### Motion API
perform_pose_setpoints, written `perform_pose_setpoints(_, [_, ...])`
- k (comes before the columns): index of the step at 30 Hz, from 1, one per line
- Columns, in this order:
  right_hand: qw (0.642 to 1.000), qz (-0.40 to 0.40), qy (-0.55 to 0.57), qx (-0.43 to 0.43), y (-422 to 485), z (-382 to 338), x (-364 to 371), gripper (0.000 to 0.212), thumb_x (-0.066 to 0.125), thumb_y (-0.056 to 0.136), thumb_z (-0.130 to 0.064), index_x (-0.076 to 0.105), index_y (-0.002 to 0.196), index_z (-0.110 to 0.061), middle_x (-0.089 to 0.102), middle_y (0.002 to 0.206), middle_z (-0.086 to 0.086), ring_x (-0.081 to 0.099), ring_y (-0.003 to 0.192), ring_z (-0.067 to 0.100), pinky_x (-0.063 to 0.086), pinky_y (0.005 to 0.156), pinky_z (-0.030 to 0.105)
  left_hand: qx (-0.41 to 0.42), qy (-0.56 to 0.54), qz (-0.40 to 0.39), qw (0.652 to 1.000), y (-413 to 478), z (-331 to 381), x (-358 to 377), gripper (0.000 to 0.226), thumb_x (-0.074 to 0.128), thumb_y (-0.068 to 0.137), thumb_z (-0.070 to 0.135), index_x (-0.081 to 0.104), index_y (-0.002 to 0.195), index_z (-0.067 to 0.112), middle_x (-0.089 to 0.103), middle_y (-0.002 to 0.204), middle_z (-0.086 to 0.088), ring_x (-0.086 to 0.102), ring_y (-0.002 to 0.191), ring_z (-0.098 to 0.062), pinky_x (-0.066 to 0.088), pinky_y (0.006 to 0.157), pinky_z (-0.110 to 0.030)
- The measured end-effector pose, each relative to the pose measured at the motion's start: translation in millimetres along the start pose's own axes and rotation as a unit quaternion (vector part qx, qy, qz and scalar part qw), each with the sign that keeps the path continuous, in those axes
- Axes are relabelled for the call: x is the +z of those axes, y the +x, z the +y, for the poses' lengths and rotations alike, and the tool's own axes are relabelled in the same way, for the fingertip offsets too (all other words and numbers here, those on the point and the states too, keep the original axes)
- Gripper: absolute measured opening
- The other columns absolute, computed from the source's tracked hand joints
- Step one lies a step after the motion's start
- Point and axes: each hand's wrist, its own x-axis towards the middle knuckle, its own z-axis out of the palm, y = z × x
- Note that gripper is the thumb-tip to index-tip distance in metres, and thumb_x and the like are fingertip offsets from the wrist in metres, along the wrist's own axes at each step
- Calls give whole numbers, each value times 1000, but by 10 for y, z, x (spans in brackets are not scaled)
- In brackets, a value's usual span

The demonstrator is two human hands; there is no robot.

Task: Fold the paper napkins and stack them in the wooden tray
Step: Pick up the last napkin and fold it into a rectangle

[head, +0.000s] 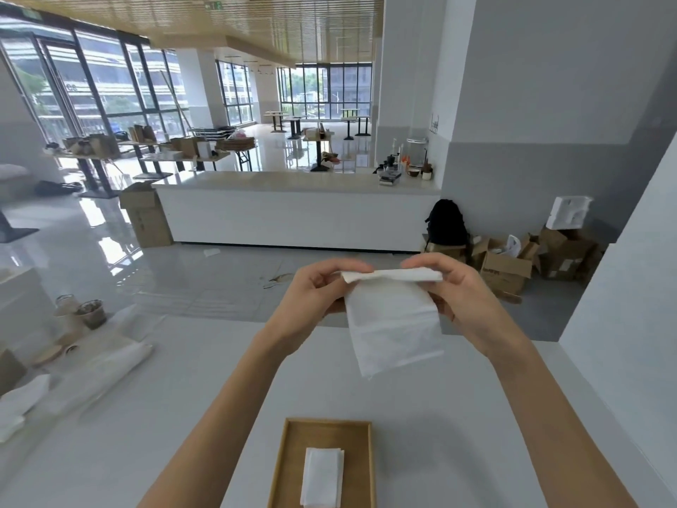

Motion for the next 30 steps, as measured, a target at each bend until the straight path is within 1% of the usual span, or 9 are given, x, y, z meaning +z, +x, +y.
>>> perform_pose_setpoints(4, [999,24,7,-35,39,26,5,26,47,101,1,67,89,-10,67,71,-10,55,52,-2,39,45,11,15,-43,9,999,9,-3,12,35,48,99,-7,74,84,11,74,85,-1,70,78,-15,55,69,-22])
perform_pose_setpoints(9, [996,54,15,-73,46,30,15,33,43,101,5,65,81,-10,65,69,-10,54,51,0,37,46,11,-3,-132,9,991,30,-86,29,22,52,102,10,60,121,14,70,88,-8,65,77,-21,55,74,-30])
perform_pose_setpoints(12, [992,67,-10,-104,71,59,-25,40,45,100,4,69,79,-20,63,78,6,48,62,25,33,53,26,-47,-141,-25,989,35,-148,40,42,49,98,34,59,130,9,70,112,-21,68,98,-34,58,84,-40])
perform_pose_setpoints(16, [992,70,-38,-100,74,29,-70,32,44,100,6,66,85,-11,63,71,-8,51,53,4,35,49,12,-47,-57,-17,997,20,-188,101,23,60,99,16,64,120,6,75,99,-11,74,88,-24,58,78,-34])
perform_pose_setpoints(19, [996,70,-20,-57,101,59,-94,24,44,106,-23,66,114,-22,72,94,-6,66,76,4,49,62,16,-43,-26,5,999,54,-191,133,19,63,96,5,65,116,4,69,93,-17,72,82,-23,59,73,-33])
perform_pose_setpoints(21, [997,54,46,10,104,138,-141,42,36,101,-51,57,132,-31,76,109,-1,72,94,12,56,77,28,-41,-17,22,999,71,-160,160,16,63,96,4,67,111,8,66,94,-20,70,79,-22,59,69,-32])
perform_pose_setpoints(23, [997,24,58,53,76,222,-158,53,39,95,-59,57,134,-28,74,118,6,71,107,23,57,88,42,-32,-7,30,999,82,-144,171,14,61,97,4,67,109,11,67,90,-17,70,76,-20,59,68,-32])
perform_pose_setpoints(26, [998,7,23,61,15,306,-102,37,61,95,-32,59,130,-21,74,117,7,71,106,28,57,89,44,-22,19,39,999,87,-134,151,13,60,99,7,65,109,13,75,82,-2,72,75,-16,58,67,-31])
perform_pose_setpoints(30, [997,48,20,48,34,333,-10,26,65,95,-15,65,120,-17,76,111,3,73,103,26,58,89,44,-41,8,41,998,60,-156,151,22,63,98,14,58,120,11,78,92,-6,74,82,-20,61,74,-36])
